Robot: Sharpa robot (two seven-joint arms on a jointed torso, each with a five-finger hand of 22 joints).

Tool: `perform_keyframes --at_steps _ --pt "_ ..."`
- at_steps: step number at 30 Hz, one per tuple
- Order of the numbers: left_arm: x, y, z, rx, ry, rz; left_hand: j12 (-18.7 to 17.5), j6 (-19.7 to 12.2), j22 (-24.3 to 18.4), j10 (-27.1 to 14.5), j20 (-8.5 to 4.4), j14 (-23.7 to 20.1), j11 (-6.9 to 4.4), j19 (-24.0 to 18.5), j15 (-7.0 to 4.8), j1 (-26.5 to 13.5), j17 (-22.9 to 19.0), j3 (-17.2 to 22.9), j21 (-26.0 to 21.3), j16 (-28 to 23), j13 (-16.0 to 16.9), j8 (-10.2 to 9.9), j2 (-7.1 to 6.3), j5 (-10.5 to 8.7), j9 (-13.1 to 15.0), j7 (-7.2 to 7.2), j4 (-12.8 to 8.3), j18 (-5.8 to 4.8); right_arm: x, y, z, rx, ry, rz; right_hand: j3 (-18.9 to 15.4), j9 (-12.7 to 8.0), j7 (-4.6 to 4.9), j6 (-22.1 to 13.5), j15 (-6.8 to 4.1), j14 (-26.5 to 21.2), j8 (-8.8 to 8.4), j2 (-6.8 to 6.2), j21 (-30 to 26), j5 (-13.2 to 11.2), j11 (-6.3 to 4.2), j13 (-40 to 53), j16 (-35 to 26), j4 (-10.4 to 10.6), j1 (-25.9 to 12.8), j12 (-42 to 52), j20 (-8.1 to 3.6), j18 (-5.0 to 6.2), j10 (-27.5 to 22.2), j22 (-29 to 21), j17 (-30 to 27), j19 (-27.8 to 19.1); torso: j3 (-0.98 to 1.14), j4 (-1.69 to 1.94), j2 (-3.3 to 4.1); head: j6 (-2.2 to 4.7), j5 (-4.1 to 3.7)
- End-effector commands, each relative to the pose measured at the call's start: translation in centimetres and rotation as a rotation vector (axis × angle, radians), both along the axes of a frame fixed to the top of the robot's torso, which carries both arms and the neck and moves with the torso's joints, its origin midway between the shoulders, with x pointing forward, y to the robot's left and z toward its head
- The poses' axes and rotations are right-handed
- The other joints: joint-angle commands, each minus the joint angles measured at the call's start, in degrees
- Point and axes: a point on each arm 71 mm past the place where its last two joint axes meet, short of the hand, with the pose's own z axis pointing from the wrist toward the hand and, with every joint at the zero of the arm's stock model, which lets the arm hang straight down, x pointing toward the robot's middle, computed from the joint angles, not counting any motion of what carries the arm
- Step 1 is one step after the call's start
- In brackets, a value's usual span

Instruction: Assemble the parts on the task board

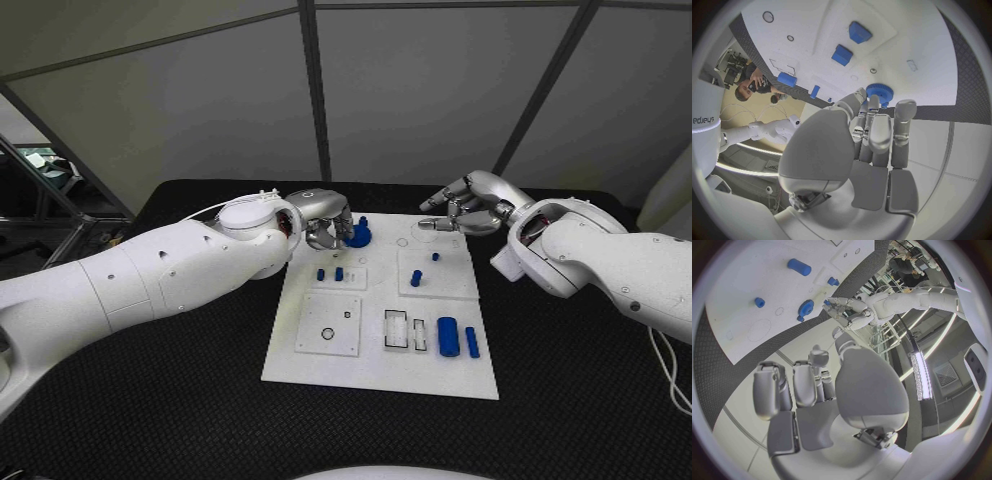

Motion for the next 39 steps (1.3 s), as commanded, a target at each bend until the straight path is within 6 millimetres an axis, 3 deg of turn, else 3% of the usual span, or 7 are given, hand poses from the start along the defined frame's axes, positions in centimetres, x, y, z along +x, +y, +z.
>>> perform_keyframes --at_steps 1,39 --pt "0.0 0.5 -0.2 0.009 0.046 0.020 0.0 0.3 -0.1 0.4 -0.07 0.3 0.21 0.2 0.03 -1.0 -0.2 0.3 0.0 0.2 -0.1 0.2 -0.10 -0.39 0.0 -0.05 0.1 0.94 0.0 0.0 0.1 0.000 -0.005 0.007 0.0 -0.1 0.02 0.3 -0.37 1.8 -0.17 0.34 -0.2 0.3 0.00 0.1 -0.1 -0.1 -0.4 0.2 -0.50 0.87 0.5 4.3 0.1 0.1 0.01 -0.06 0.06 -0.08 0.12" --pt "-0.1 1.4 -1.2 0.052 0.112 0.037 -0.2 0.3 -0.3 0.3 -0.06 0.2 0.23 -0.2 0.06 -1.7 -0.6 0.3 -0.2 0.1 -0.2 -0.1 -0.35 -0.76 -0.1 -0.12 0.3 1.01 0.0 0.1 0.1 0.000 -0.003 0.007 0.0 -0.1 0.02 0.3 -0.37 1.8 -0.17 0.34 -0.2 0.3 0.00 0.1 -0.1 -0.1 -0.4 0.2 -0.50 0.87 0.5 4.3 0.1 0.1 0.02 -0.17 0.09 -0.54 0.36"
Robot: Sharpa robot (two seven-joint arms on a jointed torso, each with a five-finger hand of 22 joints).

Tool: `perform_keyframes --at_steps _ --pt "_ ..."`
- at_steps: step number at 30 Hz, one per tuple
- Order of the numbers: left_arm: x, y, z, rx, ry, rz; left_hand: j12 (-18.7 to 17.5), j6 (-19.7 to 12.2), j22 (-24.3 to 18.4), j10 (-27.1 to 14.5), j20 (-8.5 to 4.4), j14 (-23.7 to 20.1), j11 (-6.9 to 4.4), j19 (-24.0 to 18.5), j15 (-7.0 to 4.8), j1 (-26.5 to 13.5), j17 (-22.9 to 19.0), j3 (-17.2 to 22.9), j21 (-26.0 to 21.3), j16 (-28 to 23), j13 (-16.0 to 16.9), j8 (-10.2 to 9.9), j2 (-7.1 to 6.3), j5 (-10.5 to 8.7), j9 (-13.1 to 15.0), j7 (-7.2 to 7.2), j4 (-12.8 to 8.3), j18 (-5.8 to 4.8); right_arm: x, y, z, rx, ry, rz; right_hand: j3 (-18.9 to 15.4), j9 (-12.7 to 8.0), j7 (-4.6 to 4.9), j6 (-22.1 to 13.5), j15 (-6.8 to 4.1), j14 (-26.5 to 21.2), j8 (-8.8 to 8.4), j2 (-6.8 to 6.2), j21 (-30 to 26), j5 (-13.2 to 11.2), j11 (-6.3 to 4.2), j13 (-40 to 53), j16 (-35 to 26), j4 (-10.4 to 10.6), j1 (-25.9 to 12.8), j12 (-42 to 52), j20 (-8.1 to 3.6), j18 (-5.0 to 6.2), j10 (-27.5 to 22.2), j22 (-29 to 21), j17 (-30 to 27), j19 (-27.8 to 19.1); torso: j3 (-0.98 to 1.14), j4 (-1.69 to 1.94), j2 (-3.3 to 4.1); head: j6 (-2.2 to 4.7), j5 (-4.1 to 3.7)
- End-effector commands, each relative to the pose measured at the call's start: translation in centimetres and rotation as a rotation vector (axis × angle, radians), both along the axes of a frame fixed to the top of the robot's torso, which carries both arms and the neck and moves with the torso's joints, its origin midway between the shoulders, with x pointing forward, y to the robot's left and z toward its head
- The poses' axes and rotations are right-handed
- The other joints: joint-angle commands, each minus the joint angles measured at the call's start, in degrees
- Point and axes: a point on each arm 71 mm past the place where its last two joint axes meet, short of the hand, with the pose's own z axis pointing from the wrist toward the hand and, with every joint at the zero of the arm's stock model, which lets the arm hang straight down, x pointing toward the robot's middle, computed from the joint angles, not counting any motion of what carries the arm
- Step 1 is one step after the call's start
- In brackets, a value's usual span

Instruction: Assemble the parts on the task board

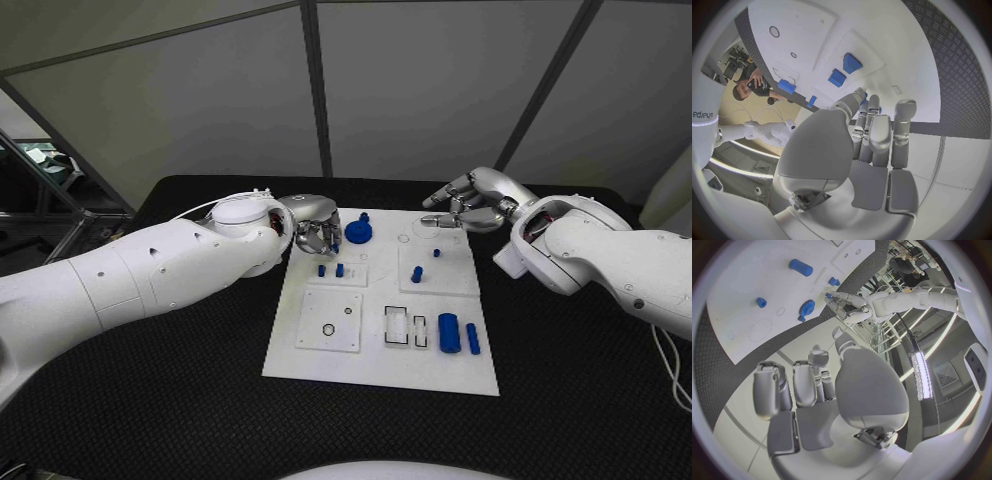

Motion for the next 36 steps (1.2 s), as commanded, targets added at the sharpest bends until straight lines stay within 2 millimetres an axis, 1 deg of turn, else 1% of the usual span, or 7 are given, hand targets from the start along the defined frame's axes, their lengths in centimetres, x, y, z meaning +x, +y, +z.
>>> perform_keyframes --at_steps 1,4,5,8,20,36 --pt "0.00 -0.11 -0.05 0.006 0.017 -0.004 -0.3 0.3 0.0 0.1 -0.06 0.2 0.03 -0.1 0.06 -0.6 0.1 0.1 -0.2 0.1 -0.1 0.1 0.06 -0.42 0.0 -0.13 0.1 0.99 0.00 0.10 0.13 0.000 -0.004 0.008 0.0 -0.1 0.02 0.3 -0.37 1.8 -0.17 0.34 -0.2 0.3 0.00 0.1 -0.1 -0.1 -0.4 0.2 -0.50 0.87 0.5 4.3 0.1 0.1 0.00 -0.02 0.00 0.00 -0.04" --pt "0.03 -0.13 -0.09 0.007 0.019 -0.004 -0.3 0.3 0.0 0.1 -0.06 0.3 0.03 -0.1 0.06 -0.6 0.2 0.1 -0.2 0.2 -0.1 0.1 0.06 -0.43 0.0 -0.13 0.1 0.99 0.00 0.10 0.13 0.000 -0.004 0.008 0.0 -0.1 0.02 0.3 -0.37 1.8 -0.17 0.34 -0.2 0.3 0.00 0.1 -0.1 -0.1 -0.4 0.2 -0.50 0.87 0.5 4.3 0.1 0.1 0.01 -0.03 0.01 -0.02 -0.03" --pt "0.04 -0.13 -0.11 0.008 0.020 -0.003 -0.3 0.3 0.0 0.1 -0.06 0.3 0.03 -0.1 0.06 -0.6 0.2 0.1 -0.2 0.2 -0.1 0.1 0.05 -0.45 0.0 -0.14 0.1 0.99 0.00 0.09 0.13 0.000 -0.004 0.008 0.0 -0.1 0.02 0.3 -0.37 1.8 -0.17 0.34 -0.2 0.3 0.00 0.1 -0.1 -0.1 -0.4 0.2 -0.50 0.87 0.5 4.3 0.1 0.1 0.00 -0.01 0.00 -0.09 -0.18" --pt "0.08 -0.12 -0.17 0.011 0.024 0.001 -0.4 0.2 0.1 0.0 -0.05 0.3 0.06 -0.2 0.08 -0.8 0.2 0.1 -0.2 0.3 -0.1 0.0 -0.09 -0.60 0.0 -0.11 0.1 0.99 0.00 0.08 0.13 0.000 -0.004 0.008 0.0 -0.1 0.02 0.3 -0.37 1.8 -0.17 0.34 -0.2 0.3 0.00 0.1 -0.1 -0.1 -0.4 0.2 -0.50 0.87 0.5 4.3 0.1 0.1 -0.01 -0.01 0.00 -0.21 -0.27" --pt "0.15 -0.37 -0.36 0.014 0.032 -0.001 -0.4 0.2 0.1 0.0 -0.04 0.2 0.09 -0.2 0.10 -0.9 0.1 0.1 -0.2 0.2 -0.1 -0.1 -0.22 -0.70 -0.1 -0.10 0.1 0.99 -0.02 0.08 0.14 0.000 -0.004 0.008 0.0 -0.1 0.02 0.3 -0.37 1.8 -0.17 0.34 -0.2 0.3 0.00 0.1 -0.1 -0.1 -0.4 0.2 -0.50 0.87 0.5 4.3 0.1 0.1 0.00 -0.02 0.01 -0.13 -0.22" --pt "0.25 -0.28 -0.67 0.025 0.046 0.009 -0.6 -0.1 0.1 -0.1 -0.02 0.2 0.16 -0.3 0.14 -1.0 -0.1 0.1 -0.3 0.2 -0.2 -0.3 -0.37 -0.86 -0.2 0.02 0.1 0.99 -0.01 0.03 0.14 0.000 -0.005 0.006 0.0 -0.1 0.01 0.3 -0.38 1.8 -0.18 0.38 -0.3 0.3 0.00 0.0 -0.2 -0.1 -0.5 0.2 -0.51 0.88 0.5 4.3 0.0 0.1 -0.02 0.00 0.00 -0.28 -0.26"
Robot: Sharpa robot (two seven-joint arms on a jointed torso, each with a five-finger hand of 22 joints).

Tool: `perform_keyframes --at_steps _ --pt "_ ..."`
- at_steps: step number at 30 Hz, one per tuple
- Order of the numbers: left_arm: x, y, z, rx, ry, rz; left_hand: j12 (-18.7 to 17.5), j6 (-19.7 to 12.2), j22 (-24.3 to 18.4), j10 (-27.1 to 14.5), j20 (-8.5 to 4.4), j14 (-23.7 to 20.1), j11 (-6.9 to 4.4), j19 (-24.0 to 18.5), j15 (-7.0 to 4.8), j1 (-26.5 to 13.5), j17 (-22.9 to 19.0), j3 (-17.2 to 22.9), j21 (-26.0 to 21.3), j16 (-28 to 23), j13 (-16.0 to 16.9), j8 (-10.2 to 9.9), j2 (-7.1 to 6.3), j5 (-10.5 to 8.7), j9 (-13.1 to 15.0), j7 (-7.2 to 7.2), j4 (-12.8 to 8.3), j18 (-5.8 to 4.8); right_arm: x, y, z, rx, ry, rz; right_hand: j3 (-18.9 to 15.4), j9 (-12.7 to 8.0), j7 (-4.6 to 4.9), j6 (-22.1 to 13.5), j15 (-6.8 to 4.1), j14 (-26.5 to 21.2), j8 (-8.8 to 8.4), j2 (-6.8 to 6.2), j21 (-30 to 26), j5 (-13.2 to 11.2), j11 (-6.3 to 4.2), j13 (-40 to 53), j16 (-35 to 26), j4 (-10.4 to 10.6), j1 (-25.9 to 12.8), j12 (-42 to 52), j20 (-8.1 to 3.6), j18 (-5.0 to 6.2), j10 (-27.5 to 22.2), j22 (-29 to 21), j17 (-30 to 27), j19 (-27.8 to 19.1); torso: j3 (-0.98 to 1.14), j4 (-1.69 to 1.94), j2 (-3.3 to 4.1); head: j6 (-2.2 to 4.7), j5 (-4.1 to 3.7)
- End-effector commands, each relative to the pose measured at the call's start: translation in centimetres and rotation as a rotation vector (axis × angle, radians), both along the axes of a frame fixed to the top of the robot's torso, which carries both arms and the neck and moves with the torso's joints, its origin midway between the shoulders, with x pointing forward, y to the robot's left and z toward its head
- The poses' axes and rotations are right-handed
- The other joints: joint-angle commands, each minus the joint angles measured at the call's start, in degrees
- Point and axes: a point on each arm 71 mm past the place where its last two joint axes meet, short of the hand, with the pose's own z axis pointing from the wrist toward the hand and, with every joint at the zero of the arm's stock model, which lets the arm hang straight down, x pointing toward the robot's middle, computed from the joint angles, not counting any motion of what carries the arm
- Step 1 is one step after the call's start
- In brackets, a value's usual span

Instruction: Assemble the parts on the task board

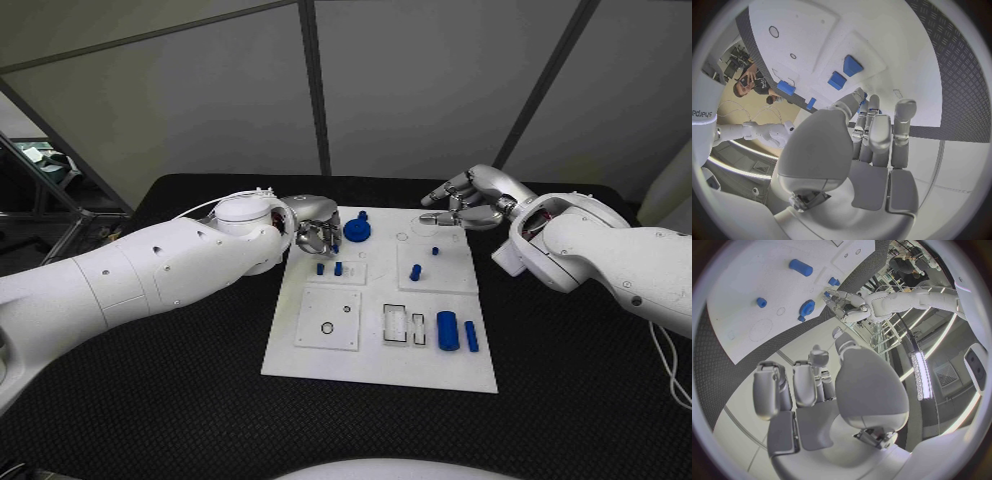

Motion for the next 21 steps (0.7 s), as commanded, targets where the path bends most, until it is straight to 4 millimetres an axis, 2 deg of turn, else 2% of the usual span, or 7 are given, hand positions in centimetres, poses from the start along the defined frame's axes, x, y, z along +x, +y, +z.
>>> perform_keyframes --at_steps 1,8,14,21 --pt "0.00 0.11 -0.26 0.013 0.020 0.008 -0.4 -0.2 0.1 -0.2 -0.01 0.1 0.20 -0.3 0.16 -0.7 -0.2 0.1 -0.3 0.1 -0.1 -0.2 0.00 -0.40 -0.2 0.08 0.0 0.98 0.00 0.03 0.14 0.001 -0.005 0.006 0.0 -0.1 0.01 0.3 -0.38 1.8 -0.18 0.42 -0.3 0.3 -0.01 -0.1 -0.2 -0.1 -0.5 0.2 -0.51 0.89 0.5 4.2 0.0 0.0 -0.02 0.02 -0.01 -0.02 0.01" --pt "0.08 0.30 -0.33 0.017 0.023 0.017 -0.9 -1.6 0.2 -0.6 0.22 0.0 0.62 -0.5 0.48 -1.0 -0.6 0.4 -0.3 0.1 -0.2 -0.9 -0.59 -0.57 -0.8 0.66 -0.1 0.96 0.01 -0.01 0.15 0.000 -0.006 0.004 0.0 -0.1 0.01 0.3 -0.38 1.8 -0.18 0.42 -0.3 0.3 -0.01 -0.1 -0.2 -0.1 -0.5 0.2 -0.51 0.89 0.5 4.2 0.0 0.0 -0.01 0.02 -0.01 -0.02 0.05" --pt "0.09 0.27 -0.32 0.014 0.019 0.016 -1.0 -6.5 0.6 -0.2 0.25 0.0 0.28 -0.4 0.28 -1.3 -0.9 1.3 -0.2 0.3 -0.3 -1.0 -1.35 -0.62 -2.7 0.52 -0.3 1.01 0.01 -0.02 0.15 0.001 -0.006 0.004 0.0 -0.1 0.01 0.3 -0.38 1.8 -0.18 0.42 -0.3 0.3 -0.01 -0.1 -0.2 -0.1 -0.5 0.2 -0.51 0.89 0.5 4.2 0.0 0.0 -0.01 0.04 0.00 -0.05 0.03" --pt "0.14 0.37 -0.34 0.013 0.017 0.020 -1.1 -7.5 0.6 -0.2 0.16 0.0 0.22 -0.5 0.22 -1.5 -1.1 1.5 -0.3 0.3 -0.3 -1.0 -1.63 -0.68 -3.3 0.53 -0.4 1.05 0.03 -0.07 0.14 0.000 -0.006 0.002 0.0 -0.1 0.02 0.3 -0.38 1.8 -0.20 0.39 -0.4 0.3 0.00 -0.4 -0.3 -0.2 -0.5 -0.1 -0.51 0.92 0.3 4.1 -0.2 0.0 0.02 0.02 0.01 -0.08 0.03"
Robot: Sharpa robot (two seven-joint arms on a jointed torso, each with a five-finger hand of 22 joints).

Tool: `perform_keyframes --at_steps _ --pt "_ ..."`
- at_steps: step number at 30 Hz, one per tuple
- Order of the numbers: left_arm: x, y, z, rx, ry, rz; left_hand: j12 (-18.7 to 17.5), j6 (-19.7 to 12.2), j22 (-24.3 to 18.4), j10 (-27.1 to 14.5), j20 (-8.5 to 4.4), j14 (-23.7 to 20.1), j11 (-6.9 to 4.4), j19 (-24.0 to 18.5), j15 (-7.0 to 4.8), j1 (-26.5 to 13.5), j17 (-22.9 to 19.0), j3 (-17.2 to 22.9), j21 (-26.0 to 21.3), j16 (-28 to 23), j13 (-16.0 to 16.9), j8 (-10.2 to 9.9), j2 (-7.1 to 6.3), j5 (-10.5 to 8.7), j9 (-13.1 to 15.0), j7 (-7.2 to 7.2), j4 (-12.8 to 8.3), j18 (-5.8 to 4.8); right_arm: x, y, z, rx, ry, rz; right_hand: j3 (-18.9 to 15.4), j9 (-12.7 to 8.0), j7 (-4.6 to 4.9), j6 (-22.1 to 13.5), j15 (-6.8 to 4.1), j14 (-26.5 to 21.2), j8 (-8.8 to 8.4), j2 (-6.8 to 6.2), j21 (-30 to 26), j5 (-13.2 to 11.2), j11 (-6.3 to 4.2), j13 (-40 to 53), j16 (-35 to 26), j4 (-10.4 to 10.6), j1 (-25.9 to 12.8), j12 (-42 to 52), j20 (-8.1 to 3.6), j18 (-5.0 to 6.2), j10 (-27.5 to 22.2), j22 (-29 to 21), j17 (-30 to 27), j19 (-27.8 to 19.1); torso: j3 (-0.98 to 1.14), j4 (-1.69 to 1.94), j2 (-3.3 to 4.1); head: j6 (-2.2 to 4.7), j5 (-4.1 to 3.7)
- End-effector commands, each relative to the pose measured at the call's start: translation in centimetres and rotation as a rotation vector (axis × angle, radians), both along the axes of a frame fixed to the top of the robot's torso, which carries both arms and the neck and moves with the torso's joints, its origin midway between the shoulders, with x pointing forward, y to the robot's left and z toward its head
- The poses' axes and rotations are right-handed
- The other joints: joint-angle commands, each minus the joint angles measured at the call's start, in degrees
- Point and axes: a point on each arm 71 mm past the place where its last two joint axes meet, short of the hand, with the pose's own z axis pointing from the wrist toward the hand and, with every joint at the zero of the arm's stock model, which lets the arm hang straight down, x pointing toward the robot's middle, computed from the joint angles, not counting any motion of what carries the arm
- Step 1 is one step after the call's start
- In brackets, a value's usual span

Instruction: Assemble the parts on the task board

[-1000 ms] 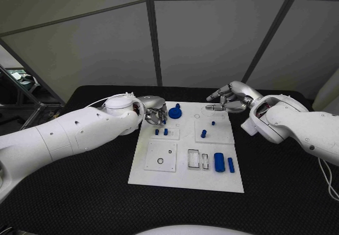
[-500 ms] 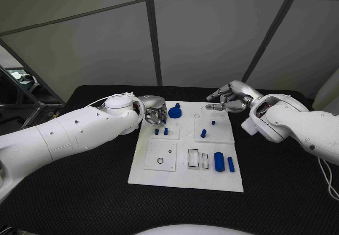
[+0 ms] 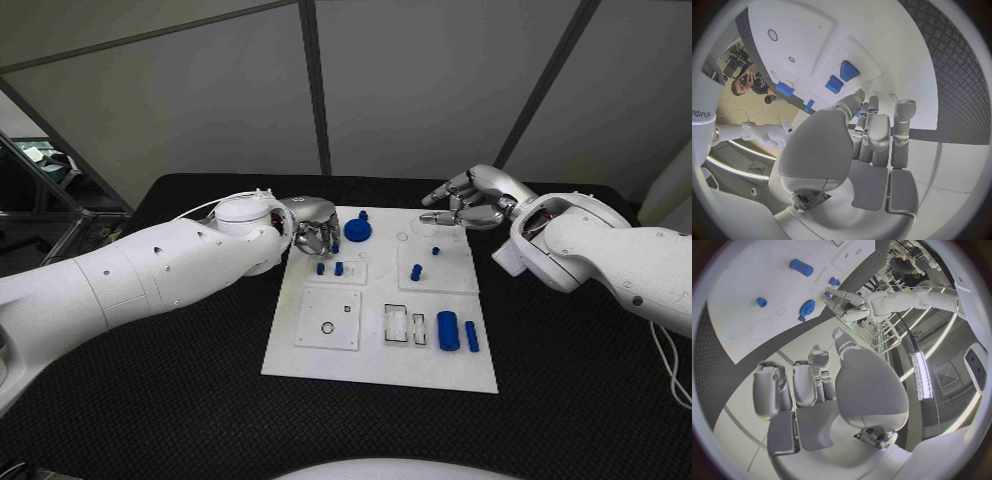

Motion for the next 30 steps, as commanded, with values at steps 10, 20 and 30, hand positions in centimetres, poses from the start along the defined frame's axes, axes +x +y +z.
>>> perform_keyframes --at_steps 10,20,30 --pt "0.2 0.9 0.1 0.001 -0.010 0.028 -0.5 -2.1 -0.2 0.0 -0.07 -0.3 -0.11 -0.5 0.29 -0.5 -0.8 0.6 -0.6 0.0 -0.2 -0.2 -1.01 -0.29 -1.0 0.07 -0.1 1.09 0.3 -0.6 -0.2 -0.056 0.006 -0.010 2.2 -0.1 0.40 0.5 -0.13 0.4 -0.17 0.78 -3.5 0.1 0.25 -18.5 -5.2 -1.4 1.3 -20.5 -0.63 1.86 -8.7 0.2 -5.4 -2.0 -0.03 0.01 -0.06 0.16 -0.14" --pt "0.6 3.3 2.2 -0.116 -0.078 0.095 -0.8 -1.6 -8.4 -5.0 1.07 -8.3 1.52 -8.1 1.53 -0.8 -18.7 1.9 -10.7 -15.3 -0.6 0.3 -2.02 0.39 -2.6 -0.61 -0.4 2.89 0.6 -1.1 -0.6 -0.328 -0.100 0.021 9.8 0.1 0.73 5.7 0.65 1.2 0.33 -0.88 -2.0 -0.7 1.43 -36.8 -6.1 -5.6 5.0 -41.8 0.33 1.26 -7.3 2.6 -6.5 -0.4 -0.02 0.02 -0.16 0.56 -0.32" --pt "0.2 7.0 4.0 -0.676 0.049 0.314 0.5 2.3 -10.2 -1.8 0.70 -11.9 1.05 -9.5 0.97 -0.3 -27.2 3.8 -13.9 -25.4 -0.2 1.6 -0.35 1.02 -2.5 0.68 -0.4 2.88 0.4 -0.7 -1.4 -0.561 -0.217 0.042 12.6 0.0 0.78 7.3 1.24 1.5 -0.19 -1.90 -1.1 -0.8 1.93 -42.6 -5.1 -7.4 4.2 -48.2 0.82 0.98 -5.6 3.9 -5.7 0.2 -0.01 0.05 -0.05 1.08 -3.32"
